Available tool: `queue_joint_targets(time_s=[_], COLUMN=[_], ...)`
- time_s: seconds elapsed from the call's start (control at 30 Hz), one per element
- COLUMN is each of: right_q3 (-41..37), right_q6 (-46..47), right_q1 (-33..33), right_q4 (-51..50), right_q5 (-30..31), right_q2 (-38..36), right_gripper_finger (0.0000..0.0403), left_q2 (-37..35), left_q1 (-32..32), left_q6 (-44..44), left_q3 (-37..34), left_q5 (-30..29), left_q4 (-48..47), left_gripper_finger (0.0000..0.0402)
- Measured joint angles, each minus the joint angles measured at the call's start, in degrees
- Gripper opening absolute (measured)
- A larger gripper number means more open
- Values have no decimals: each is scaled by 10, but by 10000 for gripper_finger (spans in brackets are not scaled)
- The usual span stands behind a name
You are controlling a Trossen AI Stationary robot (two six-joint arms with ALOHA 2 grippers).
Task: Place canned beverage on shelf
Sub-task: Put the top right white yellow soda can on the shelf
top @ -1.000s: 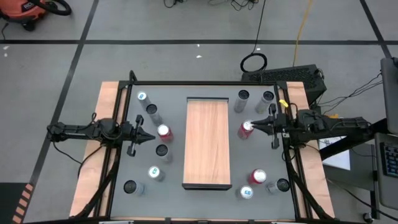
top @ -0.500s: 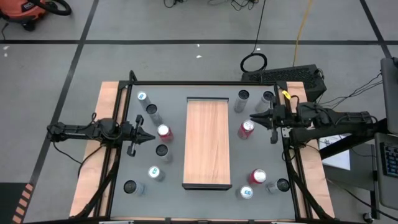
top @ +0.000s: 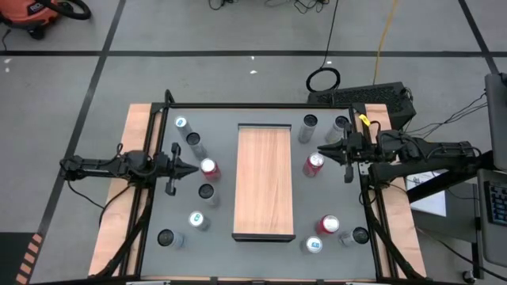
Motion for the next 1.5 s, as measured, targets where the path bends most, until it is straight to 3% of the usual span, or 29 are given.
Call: queue_joint_targets(time_s=[0.27,0.47,0.87,1.07,1.3,1.5], right_q3=[0,42,108,108,108,108], right_q6=[-5,-5,-29,-30,-37,-31], right_q1=[0,0,0,0,0,0], right_q4=[-1,-31,-66,-83,-91,-110], right_q5=[0,1,1,2,2,2], right_q2=[0,16,78,92,96,96], right_gripper_finger=[0,0,0,0,0,0], left_q2=[0,0,3,59,190,315], left_q1=[0,0,0,0,0,0], left_q6=[-4,-7,-34,-62,-15,14], left_q3=[0,2,63,199,398,556], left_q5=[-9,-12,-12,-12,-12,-12], left_q4=[0,19,13,-63,-107,-221], left_gripper_finger=[0,0,0,0,0,0])
